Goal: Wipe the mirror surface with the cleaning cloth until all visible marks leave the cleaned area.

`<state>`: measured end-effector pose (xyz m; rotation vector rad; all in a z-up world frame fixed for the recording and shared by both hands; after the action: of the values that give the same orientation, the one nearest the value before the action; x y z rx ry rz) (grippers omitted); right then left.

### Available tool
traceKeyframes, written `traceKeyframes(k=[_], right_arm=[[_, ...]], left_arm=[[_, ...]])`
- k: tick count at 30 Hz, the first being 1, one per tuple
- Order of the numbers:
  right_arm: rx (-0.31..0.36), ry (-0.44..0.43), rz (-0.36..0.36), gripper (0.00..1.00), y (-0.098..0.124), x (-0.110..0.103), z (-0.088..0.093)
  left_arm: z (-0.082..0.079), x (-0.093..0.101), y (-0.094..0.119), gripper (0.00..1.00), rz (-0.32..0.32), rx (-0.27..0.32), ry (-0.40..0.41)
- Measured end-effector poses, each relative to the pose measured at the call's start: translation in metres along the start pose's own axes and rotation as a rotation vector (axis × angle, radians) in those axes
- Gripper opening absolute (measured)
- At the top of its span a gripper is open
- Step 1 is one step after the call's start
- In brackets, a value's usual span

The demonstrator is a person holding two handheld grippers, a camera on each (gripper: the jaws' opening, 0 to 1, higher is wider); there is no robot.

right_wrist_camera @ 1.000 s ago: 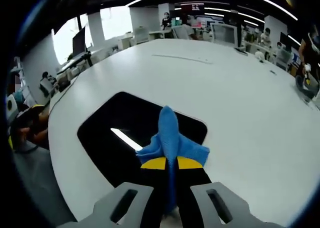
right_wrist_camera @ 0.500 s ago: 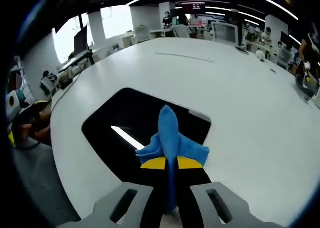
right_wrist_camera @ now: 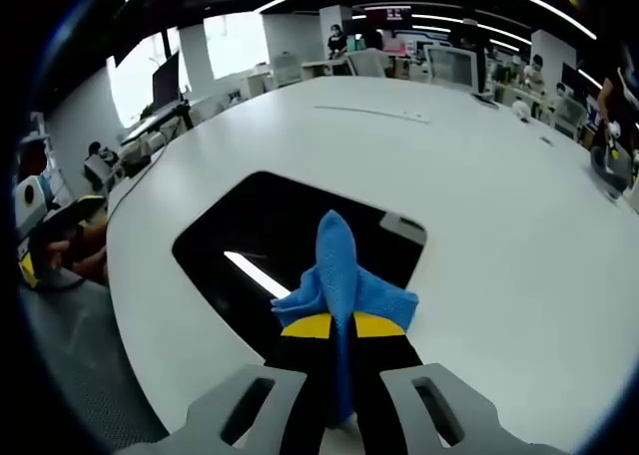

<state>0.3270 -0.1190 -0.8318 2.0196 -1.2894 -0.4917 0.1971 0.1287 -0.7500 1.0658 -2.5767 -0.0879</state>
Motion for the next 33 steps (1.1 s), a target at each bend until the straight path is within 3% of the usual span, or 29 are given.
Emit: traceKeyframes(k=[30, 33], right_arm=[[-0.011, -0.016, 0.003, 0.0, 0.008, -0.011, 0.008], [-0.009, -0.015, -0.025, 0.0, 0.008, -0.019, 0.007]], left_arm=[[0.0, 0.0, -0.001, 0.98, 0.005, 0.002, 0.004], [0.0, 0.0, -0.001, 0.98, 0.005, 0.002, 0.004]])
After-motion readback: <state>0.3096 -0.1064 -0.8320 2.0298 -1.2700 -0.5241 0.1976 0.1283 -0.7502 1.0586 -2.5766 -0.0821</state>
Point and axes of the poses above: the point that each gripper's makers call its tool centre point, and the gripper's own axes: y roughly backward along the fingers, x roughly to its right, z roughly out of its underside, the point moved 3 cm from there along y, roughly backward along the fingers, and after that the axes turned 9 degrees about z, right-handed, at the moved point
